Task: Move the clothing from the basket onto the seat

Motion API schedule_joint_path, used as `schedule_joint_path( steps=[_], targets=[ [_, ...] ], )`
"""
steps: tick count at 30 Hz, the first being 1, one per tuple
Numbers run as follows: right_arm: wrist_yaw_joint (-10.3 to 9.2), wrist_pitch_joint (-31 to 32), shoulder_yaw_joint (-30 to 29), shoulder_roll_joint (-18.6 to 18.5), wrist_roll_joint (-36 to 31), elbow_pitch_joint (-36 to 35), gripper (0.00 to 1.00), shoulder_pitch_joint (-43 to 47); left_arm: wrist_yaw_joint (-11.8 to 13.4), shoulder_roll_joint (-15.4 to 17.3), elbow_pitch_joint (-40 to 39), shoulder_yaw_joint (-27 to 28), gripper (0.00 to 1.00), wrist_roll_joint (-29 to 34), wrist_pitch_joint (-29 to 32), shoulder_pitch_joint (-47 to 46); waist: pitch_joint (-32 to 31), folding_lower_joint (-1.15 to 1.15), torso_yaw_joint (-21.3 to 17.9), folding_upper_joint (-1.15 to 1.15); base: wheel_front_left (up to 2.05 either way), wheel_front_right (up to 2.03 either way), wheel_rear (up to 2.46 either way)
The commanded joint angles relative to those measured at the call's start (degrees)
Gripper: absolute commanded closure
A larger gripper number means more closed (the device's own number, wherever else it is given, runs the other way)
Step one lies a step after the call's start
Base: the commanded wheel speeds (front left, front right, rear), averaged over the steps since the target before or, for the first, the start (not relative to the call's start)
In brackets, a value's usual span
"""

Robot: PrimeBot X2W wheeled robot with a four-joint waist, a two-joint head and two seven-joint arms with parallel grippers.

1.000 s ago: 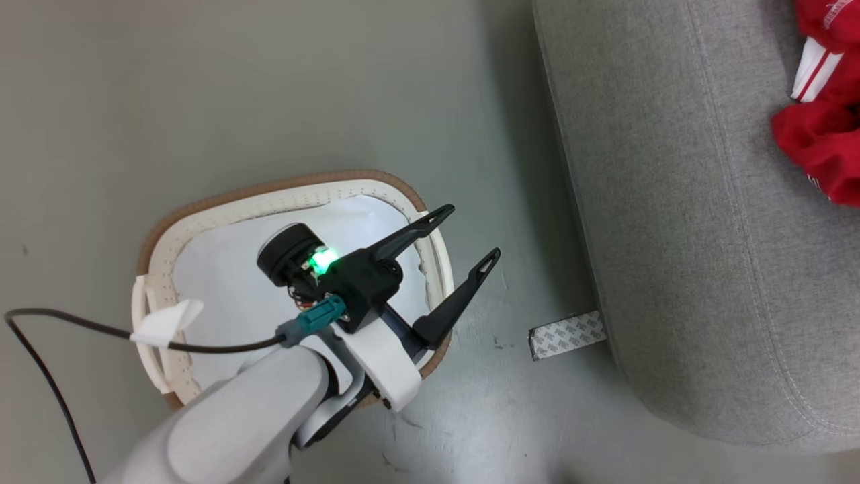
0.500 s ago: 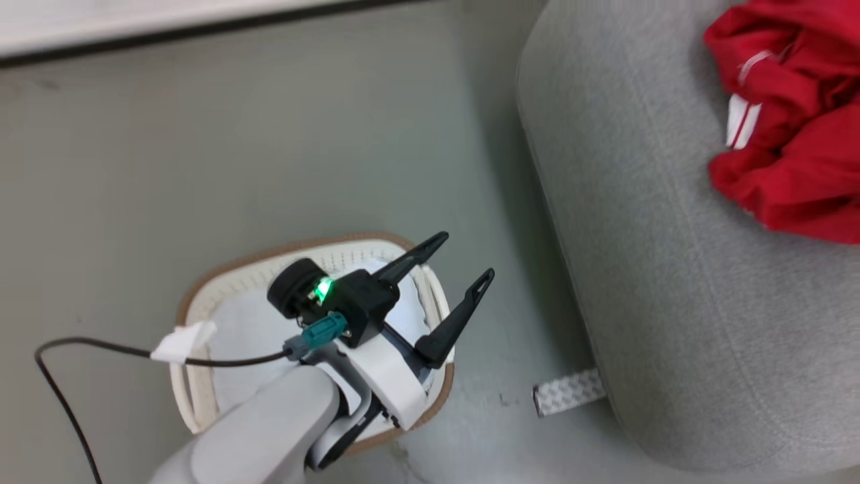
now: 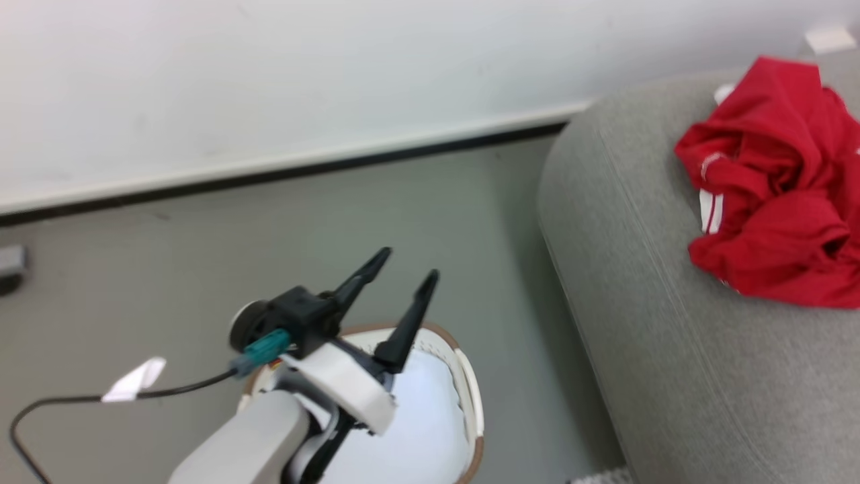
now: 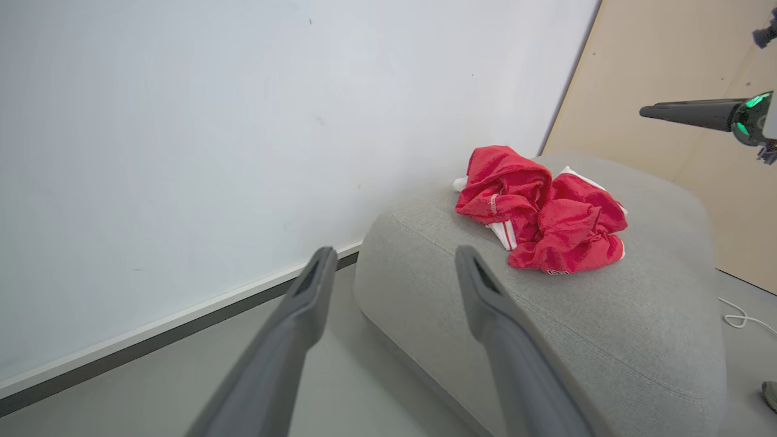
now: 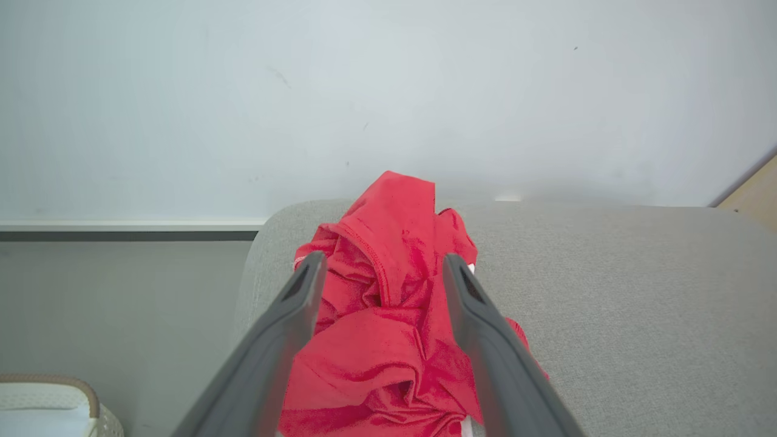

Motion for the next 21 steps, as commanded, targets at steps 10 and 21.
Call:
schedule_joint_path(
  steps=[10,21],
  targets=[
    [-0.13,-11.4,-7.0,4.9,-1.3,-8.5,0.00,10.9,3.1,2.2,-2.2,10.9,0.00,-1.9,-0.3,9.3,-8.5,0.01,7.3,0.00,0.00,0.00,0.00],
    [-0.13,-19.8,-18.8,17.0,-12.3,-15.5,0.00,28.6,-0.1,-0.9,-3.0,25.6,0.00,-3.9,-0.3,20.9,-10.6,0.01,10.9,0.00,0.00,0.00,0.00]
  ],
)
